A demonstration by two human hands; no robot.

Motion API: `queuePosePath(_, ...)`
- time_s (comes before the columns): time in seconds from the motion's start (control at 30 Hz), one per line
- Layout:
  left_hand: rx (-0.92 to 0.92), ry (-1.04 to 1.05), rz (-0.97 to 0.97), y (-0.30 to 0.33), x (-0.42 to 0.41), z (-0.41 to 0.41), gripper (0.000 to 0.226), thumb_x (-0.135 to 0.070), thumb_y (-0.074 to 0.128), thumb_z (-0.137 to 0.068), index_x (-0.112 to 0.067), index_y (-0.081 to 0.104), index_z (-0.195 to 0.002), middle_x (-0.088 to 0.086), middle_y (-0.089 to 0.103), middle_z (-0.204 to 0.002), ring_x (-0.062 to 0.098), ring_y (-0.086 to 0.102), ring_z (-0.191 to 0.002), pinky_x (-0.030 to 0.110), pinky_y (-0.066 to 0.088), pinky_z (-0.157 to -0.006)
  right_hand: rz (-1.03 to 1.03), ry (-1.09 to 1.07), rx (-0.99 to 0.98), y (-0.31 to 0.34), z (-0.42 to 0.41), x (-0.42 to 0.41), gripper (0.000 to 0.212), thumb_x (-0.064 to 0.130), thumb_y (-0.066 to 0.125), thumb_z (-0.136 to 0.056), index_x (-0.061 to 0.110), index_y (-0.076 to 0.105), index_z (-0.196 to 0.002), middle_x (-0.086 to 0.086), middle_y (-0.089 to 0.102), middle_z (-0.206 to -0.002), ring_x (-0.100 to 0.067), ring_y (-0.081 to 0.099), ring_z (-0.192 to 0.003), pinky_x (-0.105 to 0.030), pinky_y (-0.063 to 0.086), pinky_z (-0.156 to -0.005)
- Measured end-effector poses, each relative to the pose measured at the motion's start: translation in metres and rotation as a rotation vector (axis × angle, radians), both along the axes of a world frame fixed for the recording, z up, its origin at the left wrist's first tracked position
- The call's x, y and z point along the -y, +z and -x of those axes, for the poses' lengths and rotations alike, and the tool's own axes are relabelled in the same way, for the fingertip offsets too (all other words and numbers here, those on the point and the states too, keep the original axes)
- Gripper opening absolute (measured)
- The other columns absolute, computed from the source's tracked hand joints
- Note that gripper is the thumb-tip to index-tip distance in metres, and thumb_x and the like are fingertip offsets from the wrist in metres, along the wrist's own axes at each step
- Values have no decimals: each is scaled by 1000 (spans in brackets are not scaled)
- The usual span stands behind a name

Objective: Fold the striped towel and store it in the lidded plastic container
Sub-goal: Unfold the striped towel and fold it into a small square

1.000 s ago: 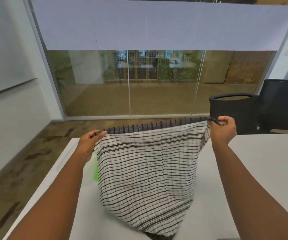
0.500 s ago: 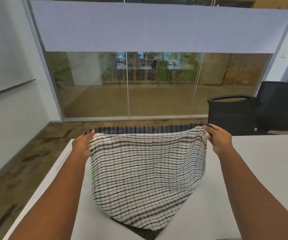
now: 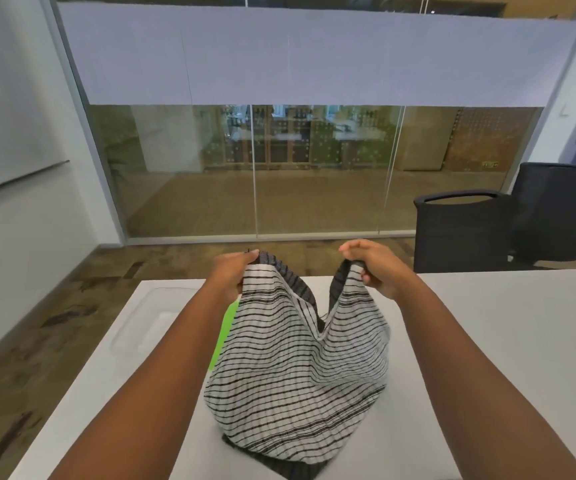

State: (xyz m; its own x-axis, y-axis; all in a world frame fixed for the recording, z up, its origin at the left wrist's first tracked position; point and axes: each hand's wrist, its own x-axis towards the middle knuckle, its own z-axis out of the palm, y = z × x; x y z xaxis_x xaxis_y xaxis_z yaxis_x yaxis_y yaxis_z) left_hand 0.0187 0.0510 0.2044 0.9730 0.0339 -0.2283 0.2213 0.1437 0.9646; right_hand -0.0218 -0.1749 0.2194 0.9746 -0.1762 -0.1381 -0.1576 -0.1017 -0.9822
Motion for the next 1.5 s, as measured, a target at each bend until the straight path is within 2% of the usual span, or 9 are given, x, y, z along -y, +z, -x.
queuePosePath(0.13, 45, -86, -50, 10, 17, 4, 18, -12, 57, -90, -10, 59, -72, 6, 60, -68, 16, 57, -58, 23, 51, -50, -237, 174, 42, 16, 6, -20, 21, 2, 47, -93, 7, 66, -87, -7, 68, -69, -7, 66, -49, -14, 54, -46)
queuePosePath(0.3, 150, -162, -38, 21, 35, 13, 21, -13, 51, -93, -11, 64, -76, 2, 65, -62, 14, 57, -58, 24, 50, -54, -213, 274, 187, 27, 11, -42, 26, -14, 48, -85, 0, 65, -99, -9, 73, -82, -11, 73, -69, -18, 60, -65)
queuePosePath(0.43, 231, -182, -59, 25, 42, 19, 24, -13, 48, -94, -2, 65, -108, 3, 64, -74, 12, 58, -61, 19, 49, -51, 43, 90, 293, 25, 10, -57, 22, -1, 64, -83, -11, 65, -102, -8, 67, -68, -1, 63, -45, -12, 54, -50)
queuePosePath(0.63, 241, -233, -53, 32, 42, 26, 31, -22, 44, -96, -15, 65, -75, 6, 64, -72, 17, 57, -62, 28, 47, -60, 636, -73, 375, 29, 4, -57, 23, 36, 77, -69, 16, 76, -80, 4, 59, -76, -7, 48, -71, -26, 40, -65)
queuePosePath(0.93, 266, -269, -86, 35, 42, 33, 33, -30, 46, -95, -16, 66, -73, 5, 67, -72, 16, 61, -62, 26, 49, -58, 568, -39, 396, 29, 7, -58, 18, 32, 73, -76, 14, 74, -76, -8, 75, -79, -22, 67, -71, -41, 58, -73)
queuePosePath(1.17, 326, -214, -92, 38, 44, 35, 22, -21, 60, -88, -18, 67, -68, 6, 67, -76, 26, 61, -90, 40, 49, -91, 558, -38, 432, 25, 3, -56, 20, 37, 73, -74, 20, 68, -65, 0, 68, -65, -12, 62, -62, -31, 54, -65)
queuePosePath(1.27, 358, -135, -103, 42, 42, 32, 27, -23, 58, -89, -15, 65, -64, 13, 67, -80, 23, 61, -83, 31, 54, -81, 592, 110, 383, 27, 4, -49, 25, 41, 72, -74, 20, 64, -63, -7, 68, -65, -12, 56, -58, -30, 47, -59)
queuePosePath(1.4, 412, -12, -110, 56, 32, 26, 31, -29, 55, -90, -15, 61, -62, 6, 66, -72, 15, 61, -65, 5, 48, -41, 596, 277, 253, 23, 9, -36, 34, 41, 70, -76, 7, 72, -83, -7, 70, -73, -13, 57, -59, -24, 41, -52)
queuePosePath(1.5, 468, 42, -110, 66, 25, 22, 36, -32, 53, -91, -17, 55, -58, 7, 63, -71, 18, 57, -64, 4, 48, -47, 572, 296, 235, 17, 12, -29, 22, 41, 72, -74, 20, 71, -68, 9, 69, -59, -3, 61, -53, -18, 42, -48)
